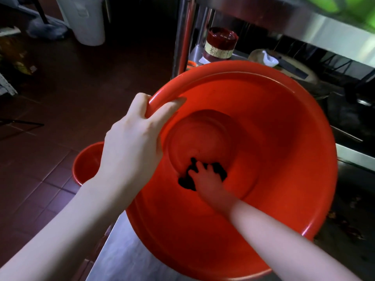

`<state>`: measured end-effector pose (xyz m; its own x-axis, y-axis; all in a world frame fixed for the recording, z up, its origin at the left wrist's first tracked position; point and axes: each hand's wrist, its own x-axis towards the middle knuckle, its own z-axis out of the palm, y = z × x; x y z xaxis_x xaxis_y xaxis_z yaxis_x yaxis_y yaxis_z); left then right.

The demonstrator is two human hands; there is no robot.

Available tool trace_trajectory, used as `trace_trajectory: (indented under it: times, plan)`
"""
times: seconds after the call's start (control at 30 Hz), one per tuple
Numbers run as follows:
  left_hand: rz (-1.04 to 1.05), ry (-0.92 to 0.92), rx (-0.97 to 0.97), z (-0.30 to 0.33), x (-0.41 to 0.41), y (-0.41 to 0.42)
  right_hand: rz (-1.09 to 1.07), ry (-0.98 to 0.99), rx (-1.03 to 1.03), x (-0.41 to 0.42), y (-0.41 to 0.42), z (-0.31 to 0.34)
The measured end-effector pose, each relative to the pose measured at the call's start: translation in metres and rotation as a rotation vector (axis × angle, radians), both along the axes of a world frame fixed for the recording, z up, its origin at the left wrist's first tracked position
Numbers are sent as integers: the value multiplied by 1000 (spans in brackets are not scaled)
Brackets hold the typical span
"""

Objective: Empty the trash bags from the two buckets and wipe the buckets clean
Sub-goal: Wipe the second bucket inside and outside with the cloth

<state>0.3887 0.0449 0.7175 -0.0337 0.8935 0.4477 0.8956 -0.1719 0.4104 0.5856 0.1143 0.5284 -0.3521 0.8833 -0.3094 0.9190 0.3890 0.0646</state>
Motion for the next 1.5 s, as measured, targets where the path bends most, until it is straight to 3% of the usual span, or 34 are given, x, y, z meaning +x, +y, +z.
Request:
trace_trajectory:
  times: [0.2,0.27,0.4,0.5,0.6,0.67,0.8,1.0,1.1,1.2,1.3,1.37,1.5]
  plan:
    - [12,36,-13,0,6,-2,-51,313,53,-70,33,5]
    - [23,43,-21,2,7,-3,-71,328,68,-77,39,8]
    - [45,47,-49,6,14,-4,115,62,-16,-43,16,9]
    - [68,47,-67,8,16,-7,73,-295,-22,-3,-4,8]
    - [63,42,-71,8,17,-13,69,-565,180,38,26,34]
    - [62,10,-72,3,16,-16,129,-602,349,53,63,54]
    - [95,-46,-83,-13,15,-19,41,-486,494,43,82,55]
    - [116,-78,-50,-14,19,-17,-347,-397,98,41,39,31]
    - [115,-80,-38,-15,24,-22,-493,-179,-196,14,6,9]
    - [126,-58,-32,-14,26,-20,-544,173,-420,-32,9,3]
    - [132,-47,-39,-14,24,-20,-555,519,-389,-60,13,7]
    - [137,-35,-50,-14,25,-21,-452,510,-316,-58,10,4]
    - [177,-14,-50,-13,26,-23,-182,112,-256,-21,2,3]
